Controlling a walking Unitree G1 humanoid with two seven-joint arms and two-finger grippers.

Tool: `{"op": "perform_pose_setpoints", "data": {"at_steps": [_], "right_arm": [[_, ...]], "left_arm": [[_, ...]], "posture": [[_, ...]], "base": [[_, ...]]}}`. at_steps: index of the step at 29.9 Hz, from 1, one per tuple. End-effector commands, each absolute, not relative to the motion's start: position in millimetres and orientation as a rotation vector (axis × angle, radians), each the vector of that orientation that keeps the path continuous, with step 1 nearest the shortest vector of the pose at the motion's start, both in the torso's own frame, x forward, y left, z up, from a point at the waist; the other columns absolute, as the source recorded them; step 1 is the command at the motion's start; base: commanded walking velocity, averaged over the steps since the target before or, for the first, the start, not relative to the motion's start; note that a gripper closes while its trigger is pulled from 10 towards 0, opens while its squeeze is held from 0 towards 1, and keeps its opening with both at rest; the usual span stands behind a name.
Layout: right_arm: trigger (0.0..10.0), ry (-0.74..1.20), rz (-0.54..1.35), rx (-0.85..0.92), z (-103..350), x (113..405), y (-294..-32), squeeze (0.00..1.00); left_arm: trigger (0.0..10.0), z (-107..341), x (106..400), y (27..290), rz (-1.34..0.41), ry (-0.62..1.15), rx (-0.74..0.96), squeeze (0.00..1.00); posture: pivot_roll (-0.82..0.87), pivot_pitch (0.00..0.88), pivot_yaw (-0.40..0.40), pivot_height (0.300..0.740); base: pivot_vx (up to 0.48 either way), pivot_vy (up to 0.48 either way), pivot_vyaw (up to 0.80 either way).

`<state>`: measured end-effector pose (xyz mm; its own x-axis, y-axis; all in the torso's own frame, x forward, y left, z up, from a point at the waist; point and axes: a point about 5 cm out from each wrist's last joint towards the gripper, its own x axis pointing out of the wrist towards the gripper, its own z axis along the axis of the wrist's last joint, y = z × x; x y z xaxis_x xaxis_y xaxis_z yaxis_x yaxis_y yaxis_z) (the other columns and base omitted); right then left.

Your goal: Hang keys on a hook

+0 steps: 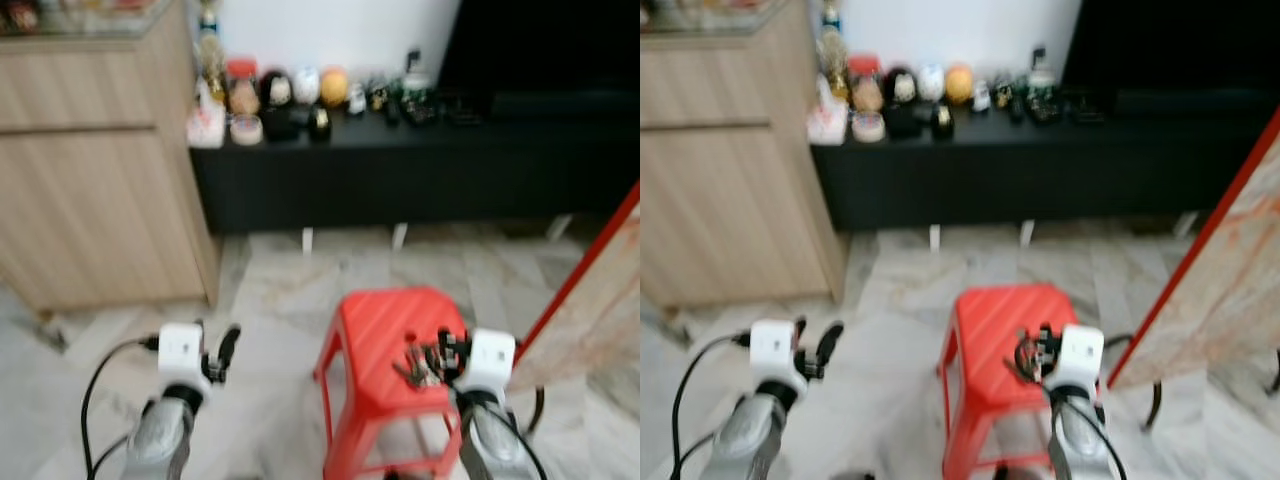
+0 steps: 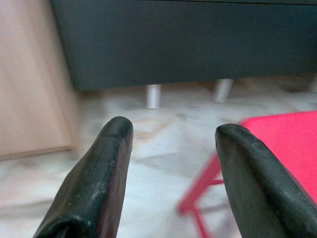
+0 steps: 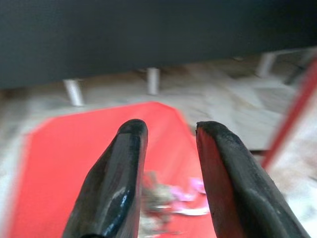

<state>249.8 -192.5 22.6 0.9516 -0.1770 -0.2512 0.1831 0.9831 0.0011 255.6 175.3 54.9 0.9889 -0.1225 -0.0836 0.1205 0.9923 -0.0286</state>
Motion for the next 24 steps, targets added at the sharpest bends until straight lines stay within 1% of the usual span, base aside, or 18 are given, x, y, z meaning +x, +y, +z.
{"op": "perform_pose_setpoints", "data": {"at_steps": [1,4,8,13,17,18,19,24], "right_arm": [[10.0,0.241,-0.181,0.037,24.7,253.2,-190.6,0.00],[10.0,0.243,-0.180,0.035,24.2,253.4,-191.5,0.00],[10.0,0.250,-0.174,0.037,23.3,253.6,-191.2,0.00],[10.0,0.333,-0.061,0.042,9.6,251.2,-181.5,0.00],[10.0,0.450,0.059,0.094,-6.9,245.7,-171.5,0.00],[10.0,0.467,0.072,0.124,-10.2,244.4,-169.6,0.15],[10.0,0.488,0.091,0.183,-14.0,243.5,-166.6,1.00],[10.0,0.526,0.107,0.215,-19.4,248.3,-165.6,1.00]], "left_arm": [[10.0,53.9,253.9,180.6,-0.115,0.087,-0.004,0.00],[10.0,54.2,253.6,180.7,-0.115,0.085,-0.005,0.00],[10.0,54.1,253.7,180.8,-0.115,0.085,-0.004,0.00],[10.0,53.4,253.4,180.9,-0.117,0.086,-0.006,0.00],[10.0,51.6,252.3,180.9,-0.117,0.090,-0.004,0.00],[10.0,51.3,251.9,181.1,-0.116,0.091,-0.004,0.00],[10.0,51.0,251.4,181.4,-0.115,0.092,-0.004,0.00],[10.0,50.4,250.9,181.8,-0.117,0.095,-0.002,0.00]], "posture": [[0.03,0.000,-0.042,0.621],[0.03,0.000,-0.042,0.621],[0.03,0.000,-0.042,0.621],[0.03,0.000,-0.041,0.621],[0.03,0.000,-0.043,0.621],[0.03,0.000,-0.042,0.621],[0.03,0.000,-0.040,0.621],[0.03,0.000,-0.038,0.621]], "base": [[0.352,0.000,0.00],[0.282,0.000,0.00],[0.000,0.000,0.00],[0.000,0.000,0.00],[0.000,0.000,0.00],[0.000,0.000,0.00],[0.000,0.000,0.00],[0.000,0.000,0.00]]}}
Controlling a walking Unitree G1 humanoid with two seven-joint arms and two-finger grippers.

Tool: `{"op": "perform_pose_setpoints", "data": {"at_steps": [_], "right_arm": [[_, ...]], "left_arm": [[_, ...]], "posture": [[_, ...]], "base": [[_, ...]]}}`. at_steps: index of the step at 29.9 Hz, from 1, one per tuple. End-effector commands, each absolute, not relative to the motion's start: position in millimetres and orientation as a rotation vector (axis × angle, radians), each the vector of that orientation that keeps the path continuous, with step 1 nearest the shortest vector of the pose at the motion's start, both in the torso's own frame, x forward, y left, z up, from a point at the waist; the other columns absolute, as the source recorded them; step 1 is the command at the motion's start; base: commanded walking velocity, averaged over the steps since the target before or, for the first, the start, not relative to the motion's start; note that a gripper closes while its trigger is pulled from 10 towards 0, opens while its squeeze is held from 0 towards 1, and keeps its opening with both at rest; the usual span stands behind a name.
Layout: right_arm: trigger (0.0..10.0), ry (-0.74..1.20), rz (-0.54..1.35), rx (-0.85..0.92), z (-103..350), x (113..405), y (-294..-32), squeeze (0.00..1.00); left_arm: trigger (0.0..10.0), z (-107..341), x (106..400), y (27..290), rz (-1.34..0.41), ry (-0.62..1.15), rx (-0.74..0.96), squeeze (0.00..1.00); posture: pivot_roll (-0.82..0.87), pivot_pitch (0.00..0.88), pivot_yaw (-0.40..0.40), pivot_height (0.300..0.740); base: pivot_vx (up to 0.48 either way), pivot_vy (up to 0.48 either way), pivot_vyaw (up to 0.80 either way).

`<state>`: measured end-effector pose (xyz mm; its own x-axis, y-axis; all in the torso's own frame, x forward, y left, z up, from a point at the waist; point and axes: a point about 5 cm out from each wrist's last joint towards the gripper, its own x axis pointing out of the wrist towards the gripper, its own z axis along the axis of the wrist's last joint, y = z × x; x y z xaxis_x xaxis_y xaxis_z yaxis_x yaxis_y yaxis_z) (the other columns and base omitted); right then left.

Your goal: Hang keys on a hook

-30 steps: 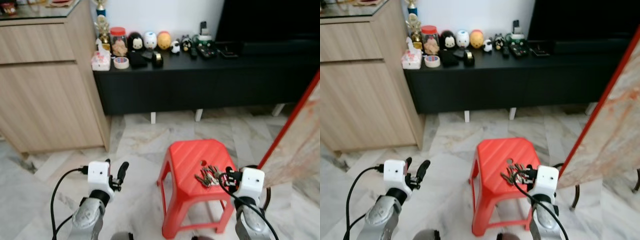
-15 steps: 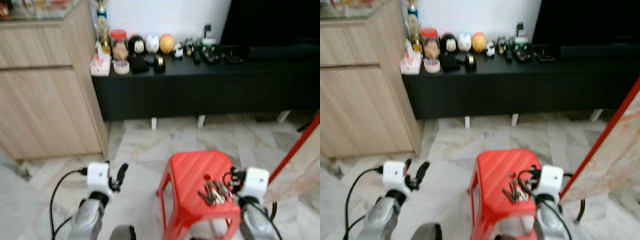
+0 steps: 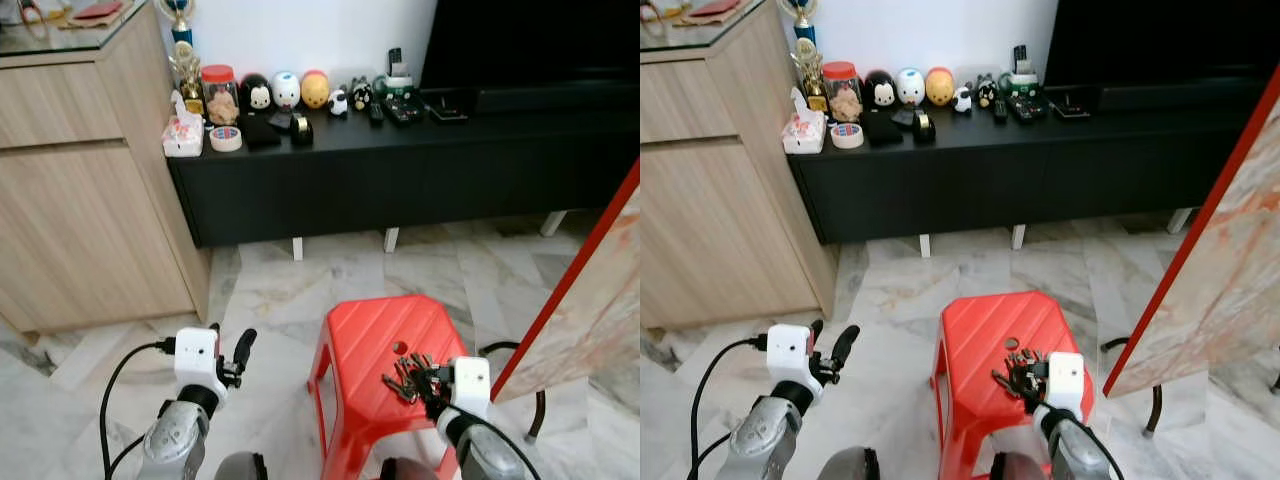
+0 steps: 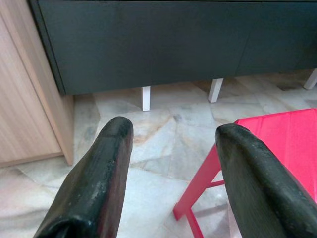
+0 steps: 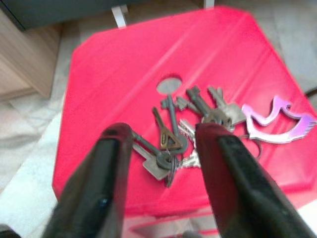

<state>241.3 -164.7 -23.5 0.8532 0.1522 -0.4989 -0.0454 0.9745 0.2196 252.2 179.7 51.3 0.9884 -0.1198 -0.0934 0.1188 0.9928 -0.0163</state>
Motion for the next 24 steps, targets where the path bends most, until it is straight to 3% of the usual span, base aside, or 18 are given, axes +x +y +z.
{"op": "perform_pose_setpoints", "data": {"at_steps": [1,12,13,14,24], "right_arm": [[10.0,0.543,0.103,0.216,-21.5,249.2,-166.0,1.00],[10.0,0.627,0.051,0.254,-33.1,252.2,-169.5,1.00],[10.0,0.639,0.064,0.251,-34.0,251.9,-167.8,0.64],[10.0,0.648,0.076,0.246,-34.9,251.8,-166.7,0.03],[10.0,0.704,0.081,0.254,-42.7,248.3,-166.6,0.00]], "left_arm": [[10.0,50.4,251.5,181.5,-0.118,0.096,-0.002,0.00],[10.0,50.3,252.7,178.4,-0.129,0.096,-0.003,0.00],[10.0,49.9,252.4,178.6,-0.129,0.097,-0.004,0.00],[10.0,49.8,252.1,178.6,-0.128,0.097,-0.006,0.00],[10.0,48.8,249.5,178.0,-0.123,0.102,-0.002,0.00]], "posture": [[0.03,0.000,-0.035,0.621],[0.04,0.000,-0.036,0.621],[0.04,0.000,-0.036,0.621],[0.04,0.000,-0.039,0.621],[0.05,0.000,-0.041,0.621]], "base": [[0.000,0.000,0.00],[0.000,0.000,0.00],[0.000,0.000,0.00],[0.000,0.000,0.00],[0.000,0.000,0.00]]}}
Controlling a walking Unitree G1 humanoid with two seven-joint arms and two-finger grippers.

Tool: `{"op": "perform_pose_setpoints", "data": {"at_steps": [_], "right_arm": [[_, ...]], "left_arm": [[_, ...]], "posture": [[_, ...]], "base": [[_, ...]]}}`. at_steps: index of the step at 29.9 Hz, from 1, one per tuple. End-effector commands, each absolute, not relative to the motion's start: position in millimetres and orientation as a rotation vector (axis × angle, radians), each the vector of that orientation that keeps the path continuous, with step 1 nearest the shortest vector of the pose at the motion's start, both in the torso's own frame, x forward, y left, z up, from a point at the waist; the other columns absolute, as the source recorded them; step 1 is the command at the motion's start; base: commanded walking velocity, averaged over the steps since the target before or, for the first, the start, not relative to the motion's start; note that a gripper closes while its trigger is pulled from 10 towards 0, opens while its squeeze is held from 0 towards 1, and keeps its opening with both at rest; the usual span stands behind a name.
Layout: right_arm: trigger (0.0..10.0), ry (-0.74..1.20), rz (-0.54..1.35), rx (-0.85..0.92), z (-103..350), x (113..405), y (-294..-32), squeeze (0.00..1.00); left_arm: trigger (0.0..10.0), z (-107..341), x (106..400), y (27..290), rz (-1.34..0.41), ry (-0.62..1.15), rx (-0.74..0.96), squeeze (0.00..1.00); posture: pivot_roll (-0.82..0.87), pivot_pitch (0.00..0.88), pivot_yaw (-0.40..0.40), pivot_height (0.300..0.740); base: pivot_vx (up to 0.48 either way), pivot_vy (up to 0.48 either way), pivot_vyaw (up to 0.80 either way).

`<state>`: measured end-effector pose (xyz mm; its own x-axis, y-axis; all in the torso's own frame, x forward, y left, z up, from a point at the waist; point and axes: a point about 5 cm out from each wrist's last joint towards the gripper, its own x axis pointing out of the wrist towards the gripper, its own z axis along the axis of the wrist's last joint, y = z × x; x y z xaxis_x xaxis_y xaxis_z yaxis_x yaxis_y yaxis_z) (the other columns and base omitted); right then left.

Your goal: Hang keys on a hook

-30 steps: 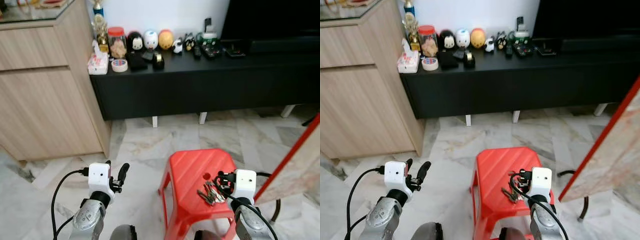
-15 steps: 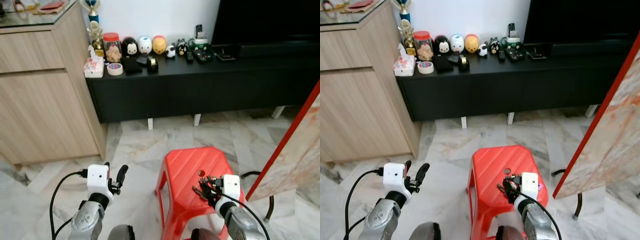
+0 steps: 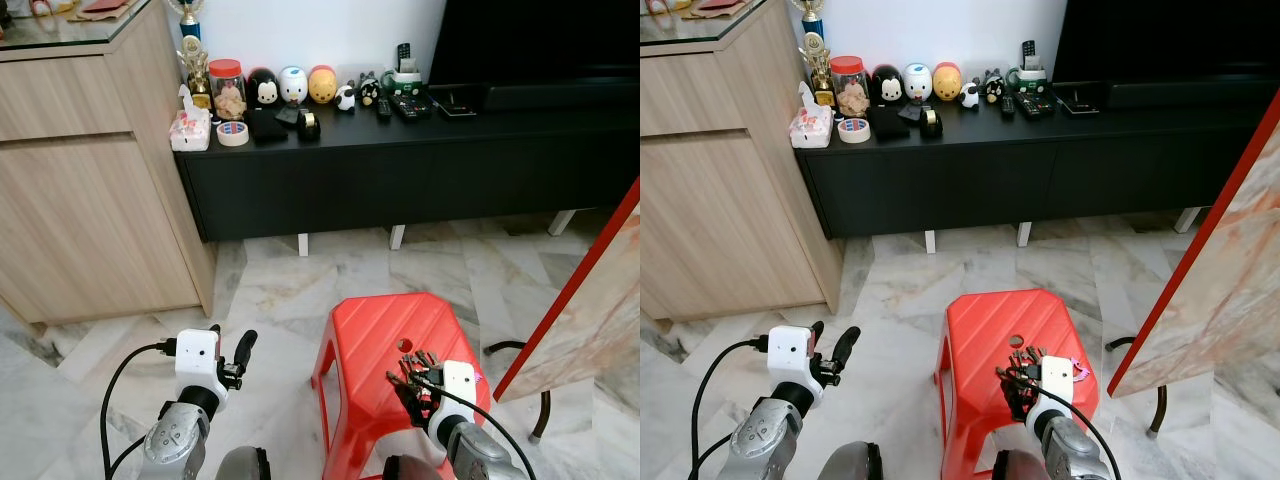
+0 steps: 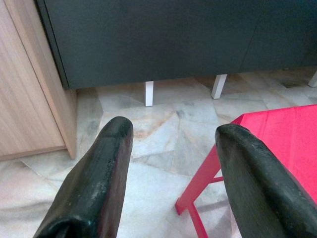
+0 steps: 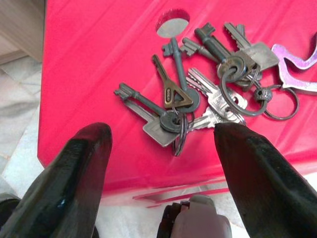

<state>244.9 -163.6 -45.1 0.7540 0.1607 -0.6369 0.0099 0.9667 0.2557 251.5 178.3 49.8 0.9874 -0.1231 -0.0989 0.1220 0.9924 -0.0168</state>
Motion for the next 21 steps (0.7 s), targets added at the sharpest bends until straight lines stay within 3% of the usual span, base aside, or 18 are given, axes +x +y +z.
{"op": "perform_pose_setpoints", "data": {"at_steps": [1,8,9,10,11,12,14,15,16,21], "right_arm": [[10.0,0.709,0.086,0.253,-43.0,248.1,-166.6,0.00],[10.0,0.746,0.077,0.219,-46.4,245.7,-171.7,0.00],[7.5,0.749,0.076,0.218,-46.7,245.4,-172.1,0.00],[3.3,0.752,0.074,0.217,-47.0,245.1,-172.7,0.00],[0.0,0.759,0.071,0.211,-47.6,244.5,-173.8,0.00],[0.0,0.759,0.071,0.211,-47.6,244.5,-173.8,0.00],[1.1,0.767,0.067,0.203,-48.0,244.2,-175.2,0.00],[8.5,0.769,0.064,0.201,-48.0,244.3,-175.9,0.00],[10.0,0.774,0.060,0.200,-48.2,244.2,-177.0,0.00],[10.0,0.782,0.076,0.192,-48.1,244.3,-177.9,0.00]], "left_arm": [[10.0,48.8,249.5,177.8,-0.123,0.103,-0.002,0.00],[10.0,49.5,251.6,175.9,-0.124,0.100,-0.002,0.00],[10.0,49.5,251.8,175.7,-0.124,0.101,-0.001,0.00],[10.0,49.6,251.9,175.3,-0.125,0.100,-0.001,0.00],[10.0,49.7,251.9,174.6,-0.125,0.100,-0.002,0.00],[10.0,49.7,251.9,174.6,-0.125,0.100,-0.002,0.00],[10.0,49.9,251.5,173.5,-0.126,0.098,-0.003,0.00],[10.0,50.0,251.4,173.2,-0.127,0.098,-0.003,0.00],[10.0,49.9,250.9,173.0,-0.127,0.098,-0.003,0.00],[10.0,49.4,249.9,171.9,-0.124,0.100,-0.004,0.00]], "posture": [[0.05,0.000,-0.041,0.621],[0.06,0.000,-0.042,0.621],[0.06,0.000,-0.042,0.621],[0.06,0.000,-0.042,0.621],[0.06,0.000,-0.043,0.621],[0.06,0.000,-0.043,0.621],[0.07,0.000,-0.045,0.621],[0.07,0.000,-0.045,0.621],[0.07,0.000,-0.047,0.621],[0.07,0.000,-0.050,0.621]], "base": [[0.000,0.000,0.00],[0.000,0.000,0.00],[0.000,0.000,0.00],[0.000,0.000,0.00],[0.000,0.000,0.00],[0.000,0.000,0.00],[0.000,0.000,0.00],[0.000,0.000,0.00],[0.000,0.000,0.00],[0.000,0.000,0.00]]}}
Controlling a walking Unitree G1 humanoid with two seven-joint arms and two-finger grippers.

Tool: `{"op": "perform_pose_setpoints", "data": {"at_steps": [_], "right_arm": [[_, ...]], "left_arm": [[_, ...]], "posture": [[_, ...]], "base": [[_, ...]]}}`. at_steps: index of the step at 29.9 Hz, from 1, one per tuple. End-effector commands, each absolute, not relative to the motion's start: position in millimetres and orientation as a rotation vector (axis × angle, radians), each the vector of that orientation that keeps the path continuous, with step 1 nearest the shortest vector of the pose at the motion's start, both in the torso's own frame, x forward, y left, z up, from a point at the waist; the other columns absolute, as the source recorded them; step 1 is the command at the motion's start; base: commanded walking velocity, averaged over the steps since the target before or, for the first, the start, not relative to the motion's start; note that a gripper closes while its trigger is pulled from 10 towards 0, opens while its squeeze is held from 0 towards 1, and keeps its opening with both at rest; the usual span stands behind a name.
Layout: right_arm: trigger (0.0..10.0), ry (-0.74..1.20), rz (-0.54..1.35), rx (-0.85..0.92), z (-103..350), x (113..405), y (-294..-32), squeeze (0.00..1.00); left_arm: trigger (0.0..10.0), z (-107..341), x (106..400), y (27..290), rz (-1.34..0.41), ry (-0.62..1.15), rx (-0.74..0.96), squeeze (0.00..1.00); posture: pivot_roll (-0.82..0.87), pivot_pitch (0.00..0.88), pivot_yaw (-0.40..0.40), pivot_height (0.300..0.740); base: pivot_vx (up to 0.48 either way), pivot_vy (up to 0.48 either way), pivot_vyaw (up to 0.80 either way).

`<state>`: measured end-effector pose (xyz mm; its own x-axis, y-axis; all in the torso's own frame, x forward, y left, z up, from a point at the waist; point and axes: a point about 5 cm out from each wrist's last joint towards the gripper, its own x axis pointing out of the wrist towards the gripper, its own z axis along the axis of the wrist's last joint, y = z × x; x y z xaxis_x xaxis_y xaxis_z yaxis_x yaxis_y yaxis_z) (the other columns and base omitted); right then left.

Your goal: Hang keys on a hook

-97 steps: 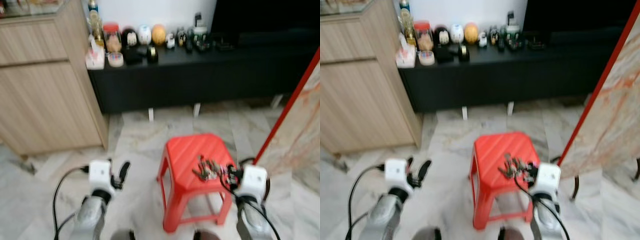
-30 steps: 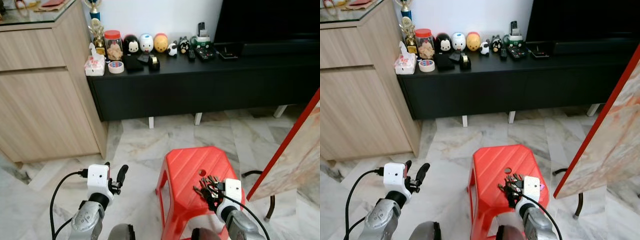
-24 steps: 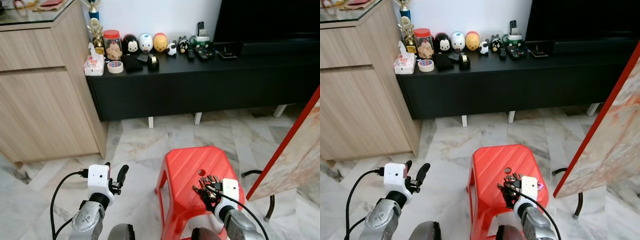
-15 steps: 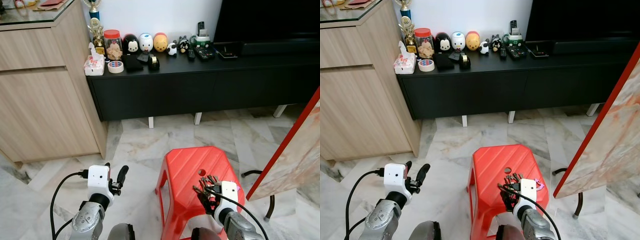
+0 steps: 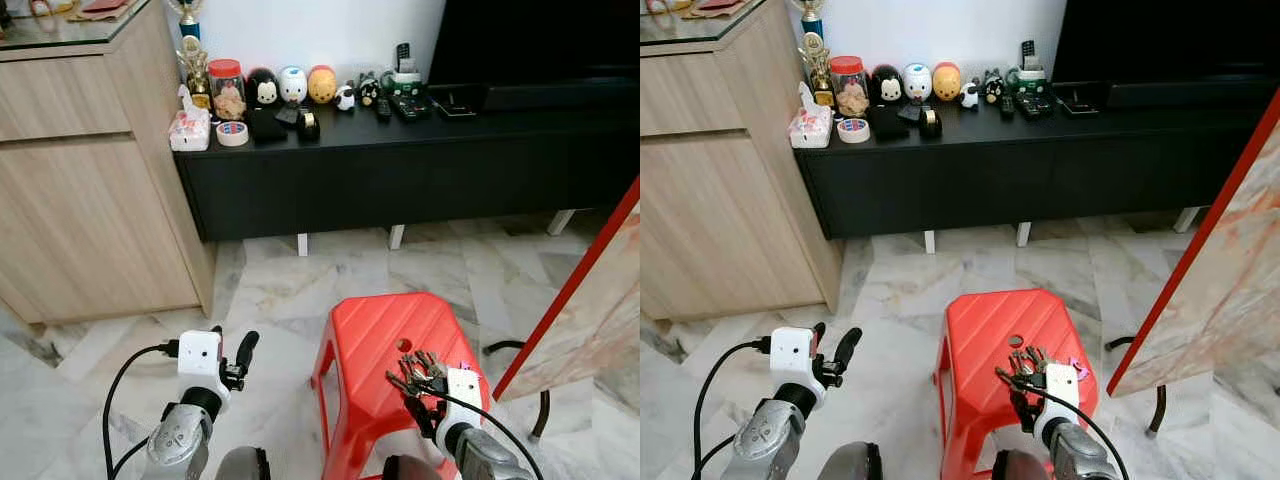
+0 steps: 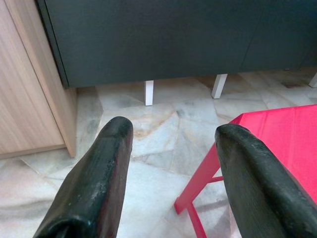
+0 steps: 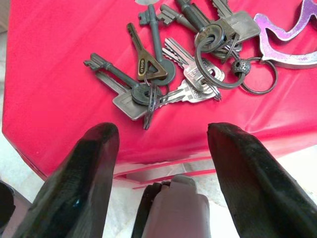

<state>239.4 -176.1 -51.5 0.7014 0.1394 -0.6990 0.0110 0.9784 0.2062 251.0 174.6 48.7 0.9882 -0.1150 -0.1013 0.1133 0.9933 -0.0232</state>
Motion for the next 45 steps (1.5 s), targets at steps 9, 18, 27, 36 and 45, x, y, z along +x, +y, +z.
{"op": "perform_pose_setpoints", "data": {"at_steps": [9,18,27,36,45], "right_arm": [[10.0,0.714,0.112,0.182,-39.7,254.0,-177.4,0.00],[10.0,0.710,0.142,0.197,-38.9,254.7,-175.1,0.00],[10.0,0.559,0.193,0.144,-24.8,268.0,-165.3,0.00],[10.0,0.266,0.234,0.106,6.4,286.0,-150.6,0.00],[10.0,0.200,0.247,0.094,10.0,278.6,-141.0,0.00]], "left_arm": [[10.0,49.0,246.5,172.6,-0.113,0.103,0.001,0.00],[10.0,48.8,242.9,172.1,-0.109,0.105,0.002,0.00],[10.0,48.7,235.9,169.7,-0.108,0.105,0.003,0.00],[10.0,48.5,229.8,168.1,-0.096,0.105,-0.004,0.00],[10.0,47.7,220.5,168.2,-0.086,0.118,-0.007,0.00]], "posture": [[0.07,0.009,-0.053,0.621],[0.08,0.028,-0.058,0.621],[0.09,0.070,-0.075,0.621],[0.08,0.109,-0.086,0.621],[0.08,0.136,-0.096,0.621]], "base": [[0.000,0.000,0.00],[0.000,0.000,0.00],[0.000,0.000,0.00],[0.000,0.000,0.00],[0.000,0.000,0.00]]}}
